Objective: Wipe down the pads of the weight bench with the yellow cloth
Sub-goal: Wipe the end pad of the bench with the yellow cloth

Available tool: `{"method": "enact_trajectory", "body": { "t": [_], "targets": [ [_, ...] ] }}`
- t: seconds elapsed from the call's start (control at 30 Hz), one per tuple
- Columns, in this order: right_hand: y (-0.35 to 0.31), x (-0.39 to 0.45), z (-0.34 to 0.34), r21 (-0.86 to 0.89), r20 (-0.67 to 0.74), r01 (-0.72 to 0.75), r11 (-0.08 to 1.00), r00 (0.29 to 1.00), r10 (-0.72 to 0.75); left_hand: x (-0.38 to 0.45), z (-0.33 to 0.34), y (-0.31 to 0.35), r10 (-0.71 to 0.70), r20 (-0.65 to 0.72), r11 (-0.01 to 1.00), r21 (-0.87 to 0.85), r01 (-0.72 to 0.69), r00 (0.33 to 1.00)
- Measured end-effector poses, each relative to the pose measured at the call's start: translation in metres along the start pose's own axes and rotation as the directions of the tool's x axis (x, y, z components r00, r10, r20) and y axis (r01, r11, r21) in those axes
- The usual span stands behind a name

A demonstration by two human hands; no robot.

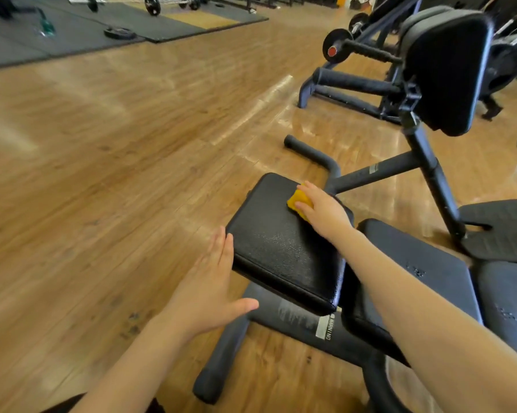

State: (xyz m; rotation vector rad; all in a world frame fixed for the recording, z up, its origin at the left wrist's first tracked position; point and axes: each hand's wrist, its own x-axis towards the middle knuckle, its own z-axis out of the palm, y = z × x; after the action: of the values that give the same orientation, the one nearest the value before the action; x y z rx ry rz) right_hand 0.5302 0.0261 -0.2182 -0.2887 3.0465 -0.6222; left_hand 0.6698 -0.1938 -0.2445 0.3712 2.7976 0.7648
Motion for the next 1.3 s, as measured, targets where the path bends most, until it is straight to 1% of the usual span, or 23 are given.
{"method": "enact_trajectory", "body": {
  "t": [0.03, 0.1, 0.2, 0.27, 0.3, 0.4, 0.47, 0.53, 0.57, 0.6, 0.63, 0.67, 0.7, 0.73, 0.77, 0.83, 0.93, 0.97, 1.0, 1.07, 1.17, 1.23, 1.3],
  "targets": [
    [-0.006, 0.012, 0.003, -0.024, -0.003, -0.010, 1.000, 1.000, 0.009, -0.001, 0.000, -0.001, 0.004, -0.002, 1.000, -0.020, -0.005, 1.000],
    [-0.028, 0.021, 0.011, -0.012, 0.033, 0.031, 0.999, 0.999, -0.030, -0.002, -0.002, -0.003, 0.016, -0.007, 0.999, -0.046, -0.016, 1.000],
    [-0.070, -0.002, 0.028, 0.063, 0.116, 0.208, 0.976, 0.970, -0.214, 0.001, -0.005, -0.007, 0.029, -0.012, 0.991, -0.131, -0.031, 0.999],
    [-0.089, -0.033, 0.039, 0.054, 0.142, 0.331, 0.942, 0.931, -0.335, 0.002, -0.004, -0.009, 0.005, -0.041, 0.979, -0.202, -0.013, 0.999],
    [-0.094, -0.050, 0.043, 0.036, 0.138, 0.362, 0.932, 0.922, -0.363, 0.002, -0.002, -0.010, -0.022, -0.063, 0.975, -0.224, 0.007, 0.998],
    [-0.085, -0.096, 0.044, 0.004, 0.110, 0.338, 0.941, 0.935, -0.336, 0.001, 0.004, -0.011, -0.095, -0.094, 0.973, -0.220, 0.073, 0.991],
    [-0.066, -0.120, 0.040, -0.030, 0.078, 0.309, 0.951, 0.949, -0.306, 0.002, 0.007, -0.005, -0.082, -0.110, 0.987, -0.150, 0.065, 0.991],
    [-0.043, -0.139, 0.033, 0.009, 0.023, 0.250, 0.968, 0.968, -0.250, 0.003, 0.009, 0.005, -0.029, -0.128, 1.000, -0.003, 0.028, 0.991],
    [-0.031, -0.146, 0.030, 0.126, -0.018, 0.166, 0.978, 0.986, -0.165, 0.003, 0.009, 0.010, 0.000, -0.132, 0.996, 0.086, 0.011, 0.991],
    [-0.023, -0.152, 0.021, 0.300, -0.064, 0.047, 0.953, 0.998, -0.029, 0.003, 0.010, 0.015, 0.023, -0.126, 0.986, 0.165, -0.002, 0.992],
    [-0.015, -0.153, 0.011, 0.481, -0.109, -0.079, 0.873, 0.983, 0.149, 0.003, 0.010, 0.019, 0.038, -0.111, 0.974, 0.228, -0.012, 0.993],
    [-0.008, -0.150, -0.001, 0.634, -0.153, -0.161, 0.757, 0.933, 0.326, 0.004, 0.010, 0.023, 0.044, -0.091, 0.961, 0.277, -0.017, 0.995],
    [0.000, -0.143, -0.013, 0.739, -0.194, -0.188, 0.646, 0.859, 0.473, 0.005, 0.010, 0.027, 0.042, -0.068, 0.949, 0.314, -0.018, 0.997],
    [0.008, -0.133, -0.025, 0.791, -0.230, -0.185, 0.584, 0.794, 0.563, 0.006, 0.010, 0.029, 0.034, -0.044, 0.940, 0.341, -0.017, 0.998],
    [0.015, -0.120, -0.035, 0.808, -0.252, -0.184, 0.559, 0.750, 0.611, 0.006, 0.011, 0.032, 0.025, -0.022, 0.932, 0.363, -0.015, 0.999],
    [0.026, -0.093, -0.047, 0.818, -0.218, -0.227, 0.528, 0.728, 0.650, 0.006, 0.015, 0.035, 0.018, -0.003, 0.916, 0.401, -0.015, 1.000],
    [0.029, -0.063, -0.039, 0.793, -0.051, -0.381, 0.475, 0.736, 0.675, 0.006, 0.018, 0.037, 0.002, 0.011, 0.907, 0.420, -0.006, 1.000],
    [0.028, -0.059, -0.032, 0.768, -0.017, -0.428, 0.476, 0.729, 0.684, 0.007, 0.019, 0.038, -0.004, 0.017, 0.912, 0.411, -0.003, 1.000],
    [0.026, -0.056, -0.024, 0.745, -0.012, -0.451, 0.492, 0.728, 0.686, 0.008, 0.019, 0.039, -0.007, 0.018, 0.918, 0.396, -0.001, 1.000],
    [0.021, -0.054, -0.009, 0.719, -0.056, -0.444, 0.535, 0.731, 0.681, 0.009, 0.019, 0.041, -0.003, 0.000, 0.927, 0.375, 0.003, 1.000],
    [0.015, -0.049, -0.006, 0.733, -0.116, -0.415, 0.539, 0.704, 0.700, 0.011, 0.018, 0.038, 0.016, -0.042, 0.926, 0.377, 0.000, 0.999],
    [0.011, -0.046, -0.008, 0.680, -0.130, -0.455, 0.575, 0.697, 0.705, 0.012, 0.018, 0.036, 0.030, -0.046, 0.927, 0.375, -0.011, 0.998],
    [0.006, -0.047, -0.006, 0.583, -0.138, -0.509, 0.634, 0.706, 0.694, 0.013, 0.018, 0.035, 0.034, -0.049, 0.929, 0.369, -0.013, 0.998]
  ]
}}
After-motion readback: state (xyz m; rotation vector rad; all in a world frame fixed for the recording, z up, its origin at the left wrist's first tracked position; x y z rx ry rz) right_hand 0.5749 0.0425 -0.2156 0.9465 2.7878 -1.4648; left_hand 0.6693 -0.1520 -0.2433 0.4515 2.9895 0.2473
